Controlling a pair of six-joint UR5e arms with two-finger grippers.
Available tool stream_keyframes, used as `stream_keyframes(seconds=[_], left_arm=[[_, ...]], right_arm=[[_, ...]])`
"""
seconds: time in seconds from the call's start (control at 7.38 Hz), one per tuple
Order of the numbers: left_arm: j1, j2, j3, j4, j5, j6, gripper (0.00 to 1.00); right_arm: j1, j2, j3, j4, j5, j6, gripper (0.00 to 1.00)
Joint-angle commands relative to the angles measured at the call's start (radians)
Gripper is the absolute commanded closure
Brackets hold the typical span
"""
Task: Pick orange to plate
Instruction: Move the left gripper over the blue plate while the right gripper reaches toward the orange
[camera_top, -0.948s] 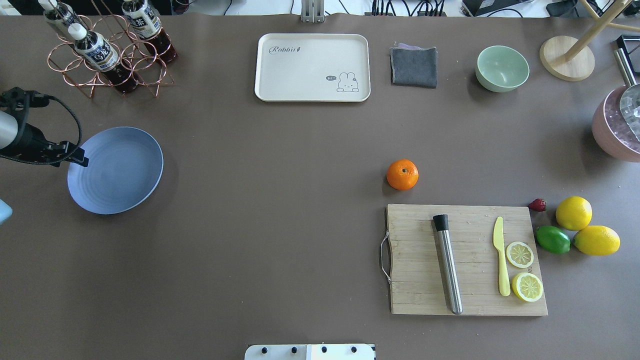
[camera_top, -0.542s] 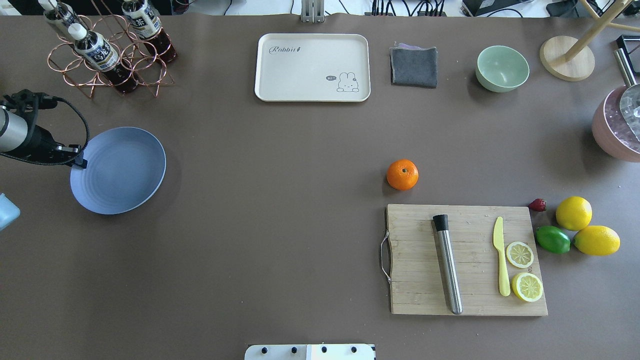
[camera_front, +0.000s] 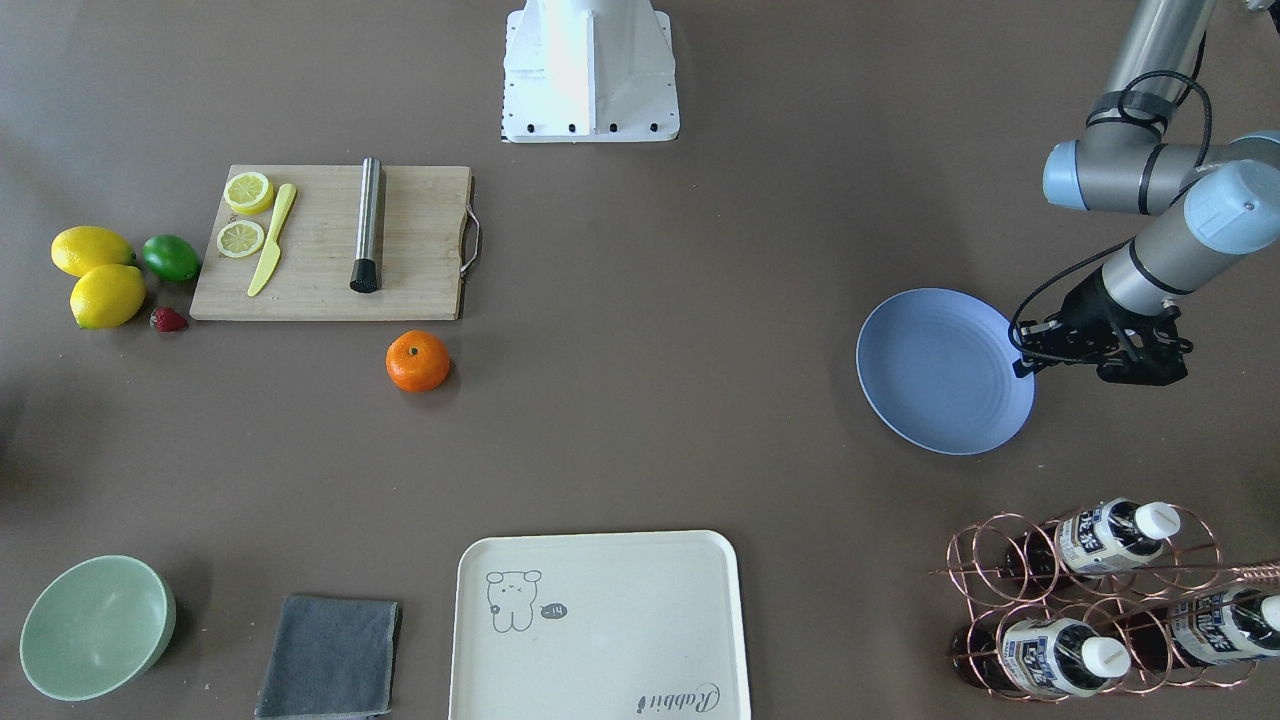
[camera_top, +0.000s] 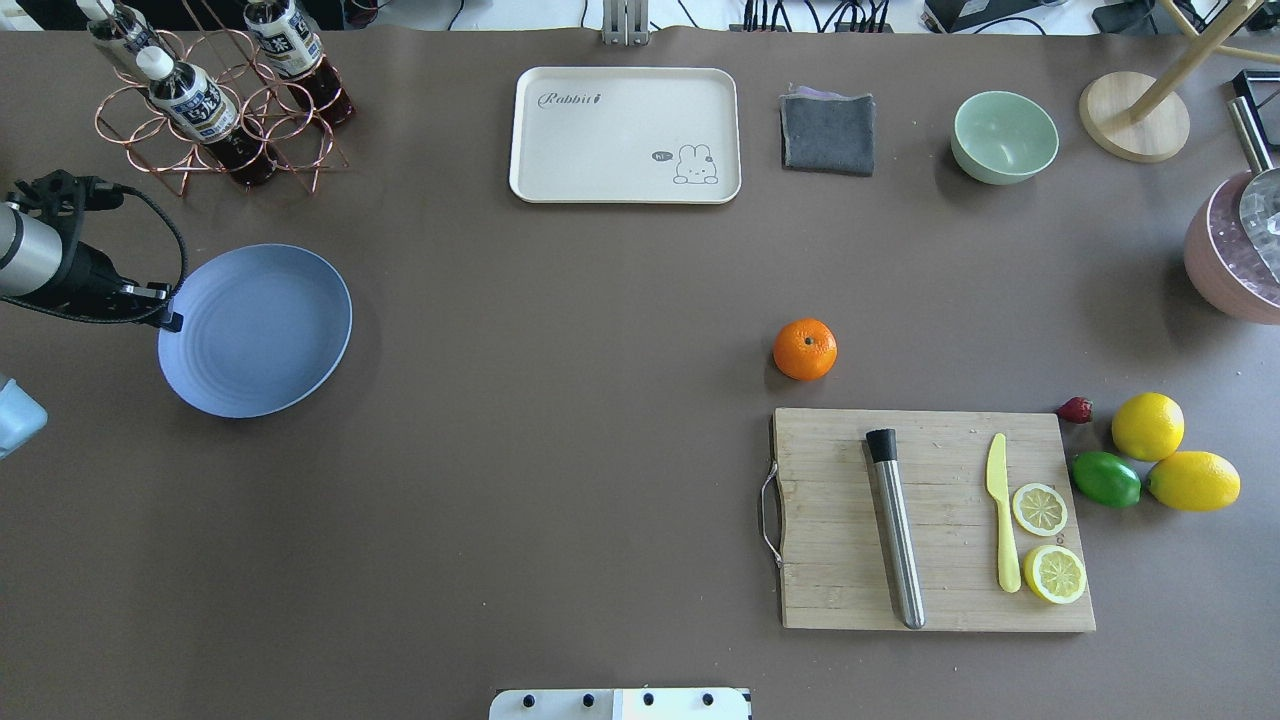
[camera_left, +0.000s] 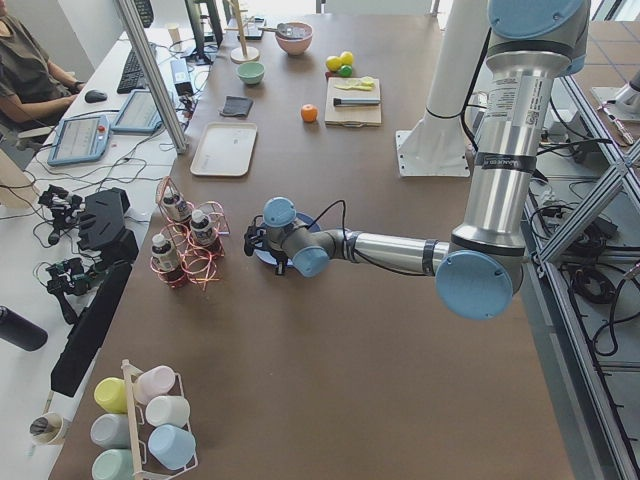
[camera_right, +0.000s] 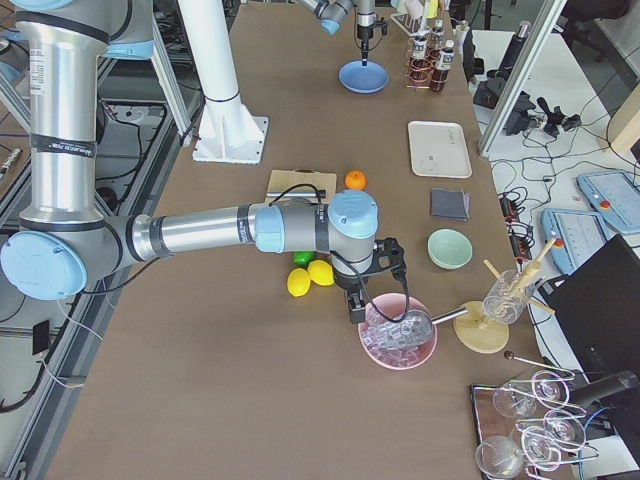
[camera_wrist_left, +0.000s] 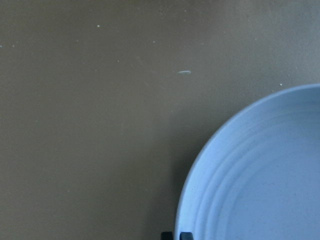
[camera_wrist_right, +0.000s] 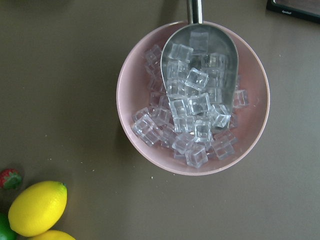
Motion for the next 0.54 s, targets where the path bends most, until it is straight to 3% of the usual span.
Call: stream_keyframes(seconds=[0.0,0.27,0.41], left_arm=[[-0.013,-0.065,-0.060,0.027,-0.050,-0.183,1.00],[0.016,-0.155,-0.204,0.227,-0.007,-0.336,1.00],[0.101,-0.182,-0.279,0.307,0.065,-0.408,1.00]], right_arm=[[-0.127,0.134,0.006,0.003,0.010,0.286,0.00],[-0.306,0.275,0.004,0.003,0.010,0.589,0.00],[-0.375,0.323,0.006,0.003,0.004,0.678,0.00]])
